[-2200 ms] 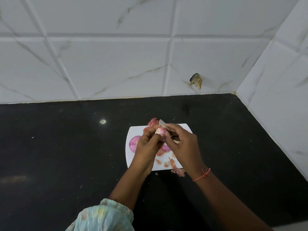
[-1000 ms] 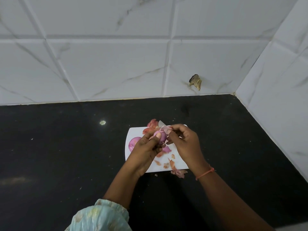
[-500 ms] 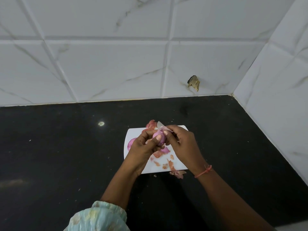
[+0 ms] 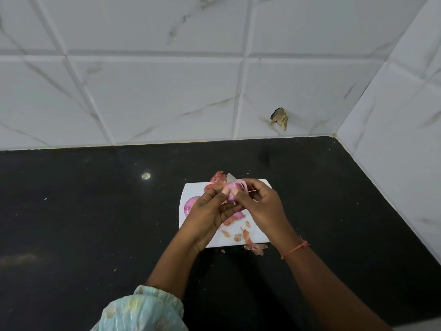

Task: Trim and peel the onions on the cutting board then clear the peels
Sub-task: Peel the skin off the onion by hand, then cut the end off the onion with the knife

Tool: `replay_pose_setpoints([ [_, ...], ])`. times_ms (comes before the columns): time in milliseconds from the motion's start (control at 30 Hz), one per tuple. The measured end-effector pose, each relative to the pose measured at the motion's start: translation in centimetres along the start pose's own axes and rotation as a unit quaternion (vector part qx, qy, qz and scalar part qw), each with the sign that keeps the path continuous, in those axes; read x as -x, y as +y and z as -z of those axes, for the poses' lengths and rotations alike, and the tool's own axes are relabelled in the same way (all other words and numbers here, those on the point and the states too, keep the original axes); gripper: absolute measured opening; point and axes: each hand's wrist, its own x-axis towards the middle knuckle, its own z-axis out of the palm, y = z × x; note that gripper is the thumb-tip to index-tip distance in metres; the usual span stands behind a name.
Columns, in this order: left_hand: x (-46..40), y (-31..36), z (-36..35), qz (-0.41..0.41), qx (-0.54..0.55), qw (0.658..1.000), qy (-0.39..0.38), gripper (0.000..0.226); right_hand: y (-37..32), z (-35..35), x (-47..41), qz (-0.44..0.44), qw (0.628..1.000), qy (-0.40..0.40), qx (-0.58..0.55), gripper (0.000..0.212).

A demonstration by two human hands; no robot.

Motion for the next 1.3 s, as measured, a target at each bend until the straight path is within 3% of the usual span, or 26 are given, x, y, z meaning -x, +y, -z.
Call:
replay_pose_setpoints([
  [333, 0.3, -0.1, 0.0, -0.024, -0.075, 0.996, 0.031, 0.020, -0.6, 0.3, 0.0, 0.128, 0.983, 0.005, 0.129, 0.022],
  [500, 0.2, -0.1, -0.4, -0.007, -0.025, 0.999, 0.038, 0.024, -0.6, 0.3, -0.3, 0.152, 0.977, 0.038, 0.148, 0.024],
  [700, 0.0, 0.3, -0.6, 0.058, 0.075, 0.995, 0.035, 0.035, -0.5, 0.0, -0.3, 0.075, 0.996, 0.050, 0.001, 0.012],
  [800, -0.1, 0.4, -0.7, 0.059, 0.129, 0.989, 0.051, 0.035, 0.2, -0.1, -0.5, 0.002, 0.988, 0.087, -0.124, 0.009],
  [867, -0.1, 0.3, -0.7, 0.067, 0.139, 0.986, 0.069, 0.033, 1.3, 0.1, -0.9, -0.058, 0.982, 0.107, -0.141, 0.009],
  [1033, -0.4, -0.2, -0.6, 0.072, 0.096, 0.985, 0.123, 0.032, 4.4, 0.7, -1.0, -0.160, 0.987, 0.024, -0.017, 0.019],
  [1200, -0.5, -0.5, -0.8, 0.087, 0.102, 0.981, 0.138, 0.036, 5.5, 1.4, -0.3, -0.054, 0.993, 0.039, 0.100, 0.029],
  [1300, -0.7, -0.8, -0.8, 0.101, 0.093, 0.981, 0.140, 0.046, 6.9, 2.0, -0.2, -0.001, 0.967, 0.075, 0.244, 0.030],
])
